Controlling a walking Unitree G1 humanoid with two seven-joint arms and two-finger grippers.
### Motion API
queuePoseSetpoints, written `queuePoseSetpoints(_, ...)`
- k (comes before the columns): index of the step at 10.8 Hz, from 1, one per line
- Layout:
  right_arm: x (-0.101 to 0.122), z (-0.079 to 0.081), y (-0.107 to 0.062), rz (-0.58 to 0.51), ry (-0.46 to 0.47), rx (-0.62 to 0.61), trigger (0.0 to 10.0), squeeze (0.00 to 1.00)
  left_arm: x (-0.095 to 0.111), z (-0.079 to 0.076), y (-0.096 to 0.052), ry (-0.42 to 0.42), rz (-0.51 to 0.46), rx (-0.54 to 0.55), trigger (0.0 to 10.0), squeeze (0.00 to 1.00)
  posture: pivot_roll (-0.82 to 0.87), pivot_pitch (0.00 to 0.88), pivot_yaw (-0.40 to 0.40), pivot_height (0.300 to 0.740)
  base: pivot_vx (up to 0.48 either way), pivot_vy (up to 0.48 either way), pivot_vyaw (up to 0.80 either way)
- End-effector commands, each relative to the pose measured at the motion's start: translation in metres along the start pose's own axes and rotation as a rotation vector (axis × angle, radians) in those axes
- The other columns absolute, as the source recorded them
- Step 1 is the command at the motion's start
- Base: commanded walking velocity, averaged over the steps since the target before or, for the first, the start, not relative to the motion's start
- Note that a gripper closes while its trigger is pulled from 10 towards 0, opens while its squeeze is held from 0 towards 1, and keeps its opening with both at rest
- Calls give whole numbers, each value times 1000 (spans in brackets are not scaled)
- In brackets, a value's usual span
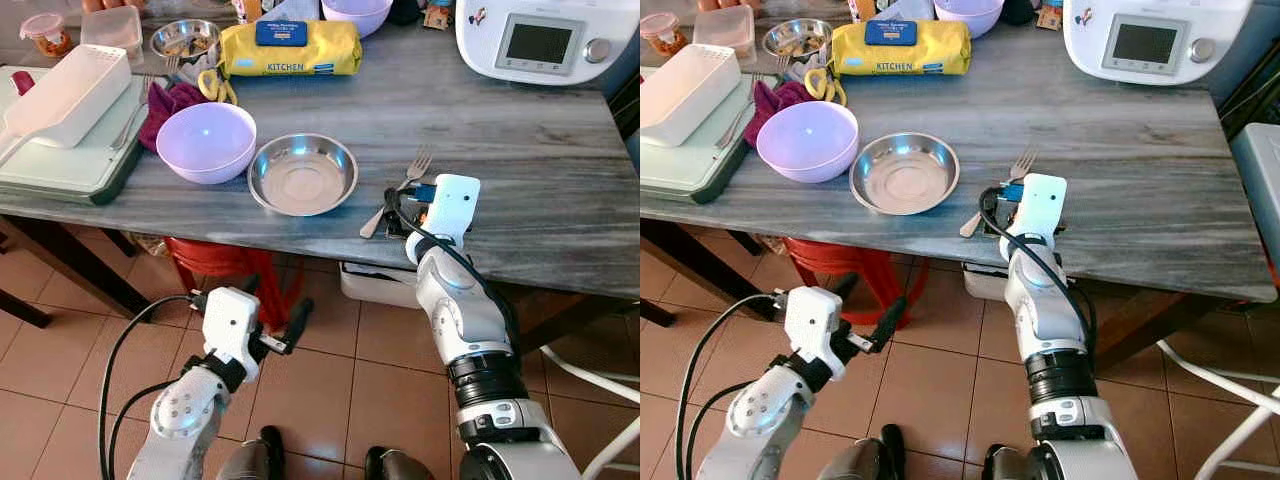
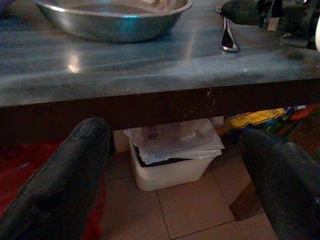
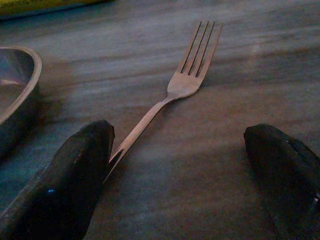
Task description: Setting the table
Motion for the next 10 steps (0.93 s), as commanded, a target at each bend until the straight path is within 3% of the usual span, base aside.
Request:
queuePoseSetpoints(1,-11,-6,-1,48,13,-20,10000,0,-5,1,-2,0,24,-2,10000,0,-43,279,46,740,0,0,0)
queuePoseSetpoints(4,0,-7,6,21,-53,-30,10000,0,4,9,6,11,-13,20,10000,0,-43,253,53,740,0,0,0)
queuePoseSetpoints(7,-6,-7,11,65,-64,-24,10000,0,4,8,12,13,-23,-2,10000,0,-56,237,55,740,0,0,0)
queuePoseSetpoints(8,-9,-8,14,85,-89,-29,3725,0,3,7,12,14,-23,-25,10000,0,-53,235,55,740,0,0,0)
queuePoseSetpoints(9,-12,-6,14,105,-67,-17,1529,0,2,7,10,20,-19,-29,10000,0,-45,230,53,740,0,0,0)
queuePoseSetpoints(10,-14,-4,15,115,-73,-3,667,0,1,8,10,23,-17,-26,10000,0,-43,227,53,740,0,0,0)
Point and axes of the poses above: a point about 5 cm out from each wrist's last joint towards the gripper, its own y axis pointing out of the wrist towards the gripper, its own x axis along the axis of the wrist's last joint, z = x × y, the point moved 2 cm from there along y, pointing out of the wrist towards the gripper, and after that the axes turned 8 degrees about y, right-handed, at the moved point
